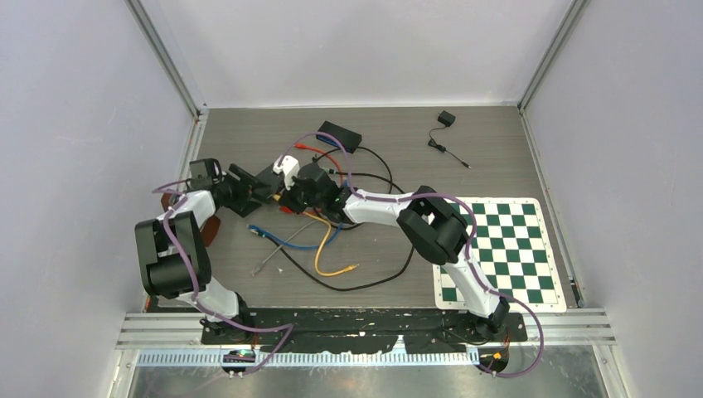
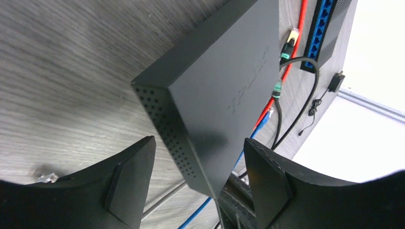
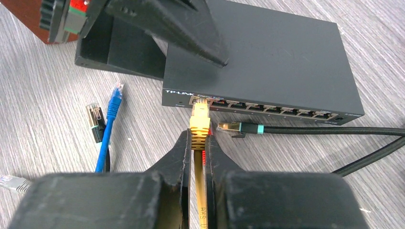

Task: Insert the plug into the switch port
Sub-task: Insert the connector into the switch port.

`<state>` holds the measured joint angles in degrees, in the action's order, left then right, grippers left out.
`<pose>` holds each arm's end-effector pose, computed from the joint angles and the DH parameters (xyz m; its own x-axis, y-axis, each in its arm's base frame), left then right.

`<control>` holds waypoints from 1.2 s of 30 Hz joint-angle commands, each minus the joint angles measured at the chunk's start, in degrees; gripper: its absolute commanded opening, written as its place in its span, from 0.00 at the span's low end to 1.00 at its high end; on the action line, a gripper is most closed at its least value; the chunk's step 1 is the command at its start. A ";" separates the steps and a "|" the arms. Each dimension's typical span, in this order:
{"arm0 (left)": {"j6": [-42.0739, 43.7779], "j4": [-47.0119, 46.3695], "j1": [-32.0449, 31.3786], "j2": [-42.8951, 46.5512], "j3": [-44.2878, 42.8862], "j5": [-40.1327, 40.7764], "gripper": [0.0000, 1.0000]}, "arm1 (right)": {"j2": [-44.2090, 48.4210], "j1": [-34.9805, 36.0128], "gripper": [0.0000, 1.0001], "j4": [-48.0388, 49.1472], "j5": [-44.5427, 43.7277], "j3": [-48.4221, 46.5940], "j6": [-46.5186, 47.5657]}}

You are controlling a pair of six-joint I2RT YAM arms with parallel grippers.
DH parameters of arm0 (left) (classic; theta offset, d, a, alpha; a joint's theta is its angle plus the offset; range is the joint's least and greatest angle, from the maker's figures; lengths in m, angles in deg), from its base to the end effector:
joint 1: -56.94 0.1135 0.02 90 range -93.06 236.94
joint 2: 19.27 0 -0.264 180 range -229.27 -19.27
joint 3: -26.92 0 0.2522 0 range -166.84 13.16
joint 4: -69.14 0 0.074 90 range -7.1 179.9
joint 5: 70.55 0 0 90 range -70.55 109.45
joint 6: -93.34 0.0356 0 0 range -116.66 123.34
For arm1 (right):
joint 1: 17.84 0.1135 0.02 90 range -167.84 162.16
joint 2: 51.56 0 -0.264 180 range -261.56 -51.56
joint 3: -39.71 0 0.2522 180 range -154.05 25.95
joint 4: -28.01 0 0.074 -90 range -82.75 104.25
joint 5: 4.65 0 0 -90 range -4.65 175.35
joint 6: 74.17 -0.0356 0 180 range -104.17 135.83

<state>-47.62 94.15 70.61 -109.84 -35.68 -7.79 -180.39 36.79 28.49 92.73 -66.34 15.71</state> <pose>0.3041 0.0572 0.1748 -0.5334 -0.8404 -0.0954 -0.5663 0.4386 -0.6978 0.2968 0.4260 0.1800 -0.2215 -0.3084 -0.9251 -0.8770 0.4778 0.0507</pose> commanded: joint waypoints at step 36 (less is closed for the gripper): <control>5.94 -8.01 -0.88 -1.60 1.50 -13.40 0.00 | -6.03 -2.58 0.05 1.34 4.90 -19.74 -0.62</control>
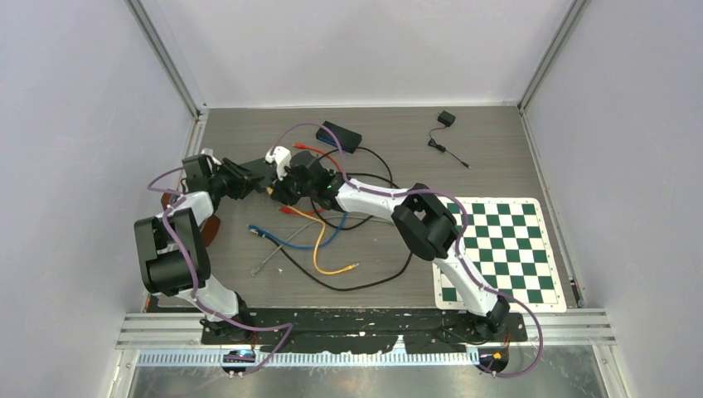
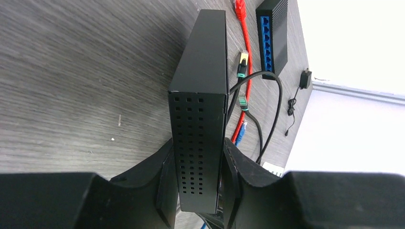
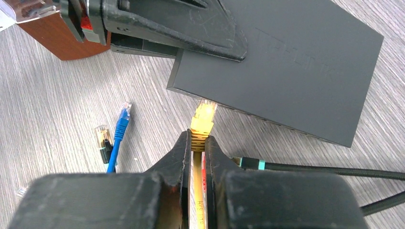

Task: Insert the plug into the switch port
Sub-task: Insert the connector into the switch port.

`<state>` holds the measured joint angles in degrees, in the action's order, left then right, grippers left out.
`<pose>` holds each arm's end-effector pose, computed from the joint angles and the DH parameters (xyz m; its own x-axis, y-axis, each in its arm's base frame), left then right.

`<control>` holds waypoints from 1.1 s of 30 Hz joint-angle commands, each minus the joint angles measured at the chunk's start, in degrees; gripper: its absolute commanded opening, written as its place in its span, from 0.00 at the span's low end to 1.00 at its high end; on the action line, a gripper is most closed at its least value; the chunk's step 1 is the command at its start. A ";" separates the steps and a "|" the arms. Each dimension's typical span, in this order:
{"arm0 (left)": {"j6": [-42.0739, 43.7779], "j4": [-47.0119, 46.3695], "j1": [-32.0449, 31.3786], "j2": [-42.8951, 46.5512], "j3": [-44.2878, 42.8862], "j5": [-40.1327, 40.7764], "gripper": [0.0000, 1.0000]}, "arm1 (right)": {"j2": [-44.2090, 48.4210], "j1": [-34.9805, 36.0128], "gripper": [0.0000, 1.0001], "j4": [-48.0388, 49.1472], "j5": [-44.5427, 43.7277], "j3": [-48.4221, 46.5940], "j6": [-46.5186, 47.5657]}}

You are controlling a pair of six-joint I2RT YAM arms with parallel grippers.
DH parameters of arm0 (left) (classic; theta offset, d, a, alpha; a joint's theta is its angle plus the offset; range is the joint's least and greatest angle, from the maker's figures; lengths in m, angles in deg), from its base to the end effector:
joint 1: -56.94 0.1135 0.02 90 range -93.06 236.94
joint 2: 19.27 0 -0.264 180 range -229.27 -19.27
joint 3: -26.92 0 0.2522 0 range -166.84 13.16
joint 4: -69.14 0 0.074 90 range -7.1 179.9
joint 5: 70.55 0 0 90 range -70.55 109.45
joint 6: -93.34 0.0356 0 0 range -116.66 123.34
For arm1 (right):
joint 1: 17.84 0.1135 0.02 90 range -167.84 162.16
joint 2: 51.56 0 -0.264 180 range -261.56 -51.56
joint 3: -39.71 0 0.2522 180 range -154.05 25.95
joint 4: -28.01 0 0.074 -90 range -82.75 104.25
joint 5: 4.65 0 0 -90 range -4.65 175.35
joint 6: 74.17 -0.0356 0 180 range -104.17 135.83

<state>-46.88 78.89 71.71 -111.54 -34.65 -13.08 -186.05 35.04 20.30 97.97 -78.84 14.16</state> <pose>0.3206 0.0647 0.1811 -0.5403 -0.8125 -0.2188 -0.3665 0.4613 -0.8080 0.3240 0.4410 0.1889 -0.2682 -0.3072 -0.9131 -0.8915 0.4385 0.1143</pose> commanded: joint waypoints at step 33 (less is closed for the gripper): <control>9.88 16.97 -2.98 -2.65 -5.87 -0.07 0.00 | 6.17 -4.46 0.29 18.06 1.76 6.34 4.92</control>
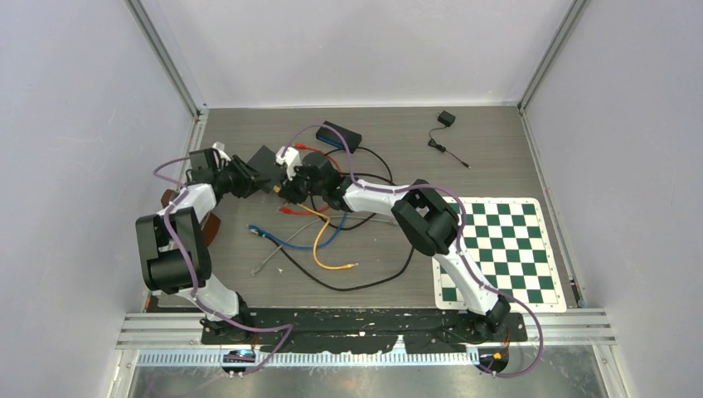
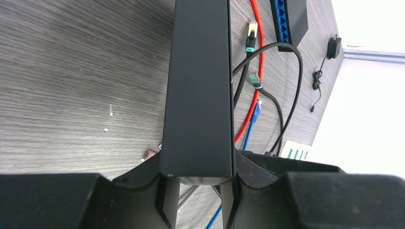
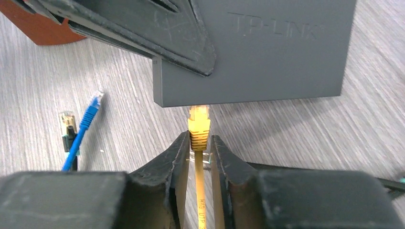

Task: Insert the plug into the switch port
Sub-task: Place the switch port at the center of the board.

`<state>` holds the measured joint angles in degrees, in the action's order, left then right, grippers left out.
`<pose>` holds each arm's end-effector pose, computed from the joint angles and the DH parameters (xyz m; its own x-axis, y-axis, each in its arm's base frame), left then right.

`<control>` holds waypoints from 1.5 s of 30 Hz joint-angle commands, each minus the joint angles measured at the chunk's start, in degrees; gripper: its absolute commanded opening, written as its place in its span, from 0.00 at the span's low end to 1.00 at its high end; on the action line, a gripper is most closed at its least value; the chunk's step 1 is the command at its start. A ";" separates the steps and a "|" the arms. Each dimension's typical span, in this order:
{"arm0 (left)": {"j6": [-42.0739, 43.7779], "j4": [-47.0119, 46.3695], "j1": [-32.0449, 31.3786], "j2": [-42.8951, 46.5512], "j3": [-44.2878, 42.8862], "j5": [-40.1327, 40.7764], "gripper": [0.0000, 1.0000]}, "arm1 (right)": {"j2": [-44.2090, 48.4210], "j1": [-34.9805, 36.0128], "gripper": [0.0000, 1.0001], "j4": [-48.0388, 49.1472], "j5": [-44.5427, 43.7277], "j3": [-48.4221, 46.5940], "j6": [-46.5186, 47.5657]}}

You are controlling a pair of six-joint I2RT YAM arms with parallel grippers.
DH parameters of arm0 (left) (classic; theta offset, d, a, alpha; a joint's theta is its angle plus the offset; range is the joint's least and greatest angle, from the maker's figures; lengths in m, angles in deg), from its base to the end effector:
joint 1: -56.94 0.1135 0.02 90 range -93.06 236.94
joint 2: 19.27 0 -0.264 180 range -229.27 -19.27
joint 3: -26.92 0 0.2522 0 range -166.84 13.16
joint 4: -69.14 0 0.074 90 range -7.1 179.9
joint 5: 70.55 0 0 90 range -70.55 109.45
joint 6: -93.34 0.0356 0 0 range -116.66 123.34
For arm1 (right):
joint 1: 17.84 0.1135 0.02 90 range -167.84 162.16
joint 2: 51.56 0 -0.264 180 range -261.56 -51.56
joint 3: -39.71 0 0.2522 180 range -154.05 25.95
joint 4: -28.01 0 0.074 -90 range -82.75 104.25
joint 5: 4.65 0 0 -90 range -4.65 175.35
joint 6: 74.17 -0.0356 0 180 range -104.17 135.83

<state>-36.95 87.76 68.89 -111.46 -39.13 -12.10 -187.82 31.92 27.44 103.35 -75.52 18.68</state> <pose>0.3273 0.0502 0.1927 -0.6464 -0.7001 -0.3034 -0.3028 0.6003 -0.7402 0.3446 0.4242 0.1658 -0.1922 -0.3003 -0.9343 -0.9223 0.3806 0.0674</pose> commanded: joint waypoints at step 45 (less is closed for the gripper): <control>0.48 13.73 3.35 -7.27 -3.52 2.58 0.63 | 35.10 -6.34 0.60 -19.70 -42.55 30.73 -27.30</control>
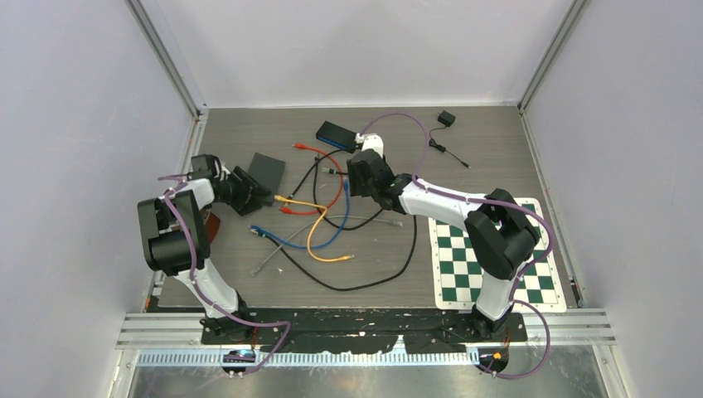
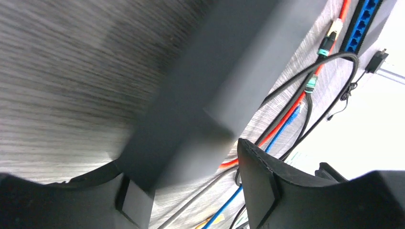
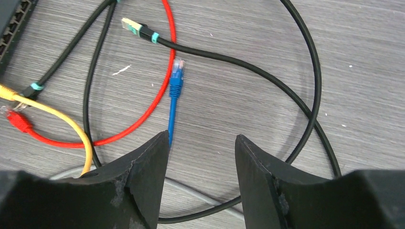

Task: Insert the plug into the switch port
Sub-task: Place the switch port at the center of the board.

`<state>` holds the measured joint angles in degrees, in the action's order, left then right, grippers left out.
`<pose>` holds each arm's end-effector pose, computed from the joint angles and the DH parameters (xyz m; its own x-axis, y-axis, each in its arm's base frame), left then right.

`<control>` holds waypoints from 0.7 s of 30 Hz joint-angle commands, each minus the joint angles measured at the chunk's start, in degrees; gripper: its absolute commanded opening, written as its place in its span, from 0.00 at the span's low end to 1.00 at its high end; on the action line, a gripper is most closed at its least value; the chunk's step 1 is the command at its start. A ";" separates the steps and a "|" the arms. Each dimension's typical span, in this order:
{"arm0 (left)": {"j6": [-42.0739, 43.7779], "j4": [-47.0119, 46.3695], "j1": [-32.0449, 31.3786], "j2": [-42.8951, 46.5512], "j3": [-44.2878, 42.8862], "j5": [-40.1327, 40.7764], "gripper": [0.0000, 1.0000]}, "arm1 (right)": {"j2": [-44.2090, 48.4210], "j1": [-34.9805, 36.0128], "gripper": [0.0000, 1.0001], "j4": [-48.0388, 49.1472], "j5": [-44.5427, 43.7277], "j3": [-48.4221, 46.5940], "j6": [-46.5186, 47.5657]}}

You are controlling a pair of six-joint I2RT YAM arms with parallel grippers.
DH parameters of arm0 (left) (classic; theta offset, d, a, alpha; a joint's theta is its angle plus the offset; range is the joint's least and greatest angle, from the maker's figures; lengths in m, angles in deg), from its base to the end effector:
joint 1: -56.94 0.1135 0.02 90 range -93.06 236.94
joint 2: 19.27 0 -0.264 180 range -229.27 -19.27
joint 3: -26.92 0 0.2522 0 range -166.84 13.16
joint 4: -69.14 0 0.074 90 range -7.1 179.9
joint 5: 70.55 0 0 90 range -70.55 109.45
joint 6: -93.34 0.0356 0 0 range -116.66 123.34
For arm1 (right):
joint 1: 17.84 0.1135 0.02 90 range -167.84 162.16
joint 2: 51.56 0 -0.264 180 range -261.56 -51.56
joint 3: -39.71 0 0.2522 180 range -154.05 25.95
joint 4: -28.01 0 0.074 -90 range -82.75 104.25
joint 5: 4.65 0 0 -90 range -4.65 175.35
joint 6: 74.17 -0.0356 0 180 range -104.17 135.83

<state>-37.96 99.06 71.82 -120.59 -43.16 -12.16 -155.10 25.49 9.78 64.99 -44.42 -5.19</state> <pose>0.3312 0.0687 0.1502 -0.6529 -0.7551 -0.0594 -0.5395 0.5187 -0.6633 0.3029 0.2687 0.2208 -0.5735 -0.0787 -0.8154 -0.2541 0.9634 0.0857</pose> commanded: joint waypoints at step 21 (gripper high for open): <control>7.51 12.26 0.22 20.27 -3.15 1.32 0.74 | 9.62 5.27 0.53 5.79 30.11 -2.38 9.68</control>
<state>-34.29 107.89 71.97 -107.11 -44.29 -9.63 -145.99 27.65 11.03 87.37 -43.32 4.04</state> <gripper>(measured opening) 0.698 0.547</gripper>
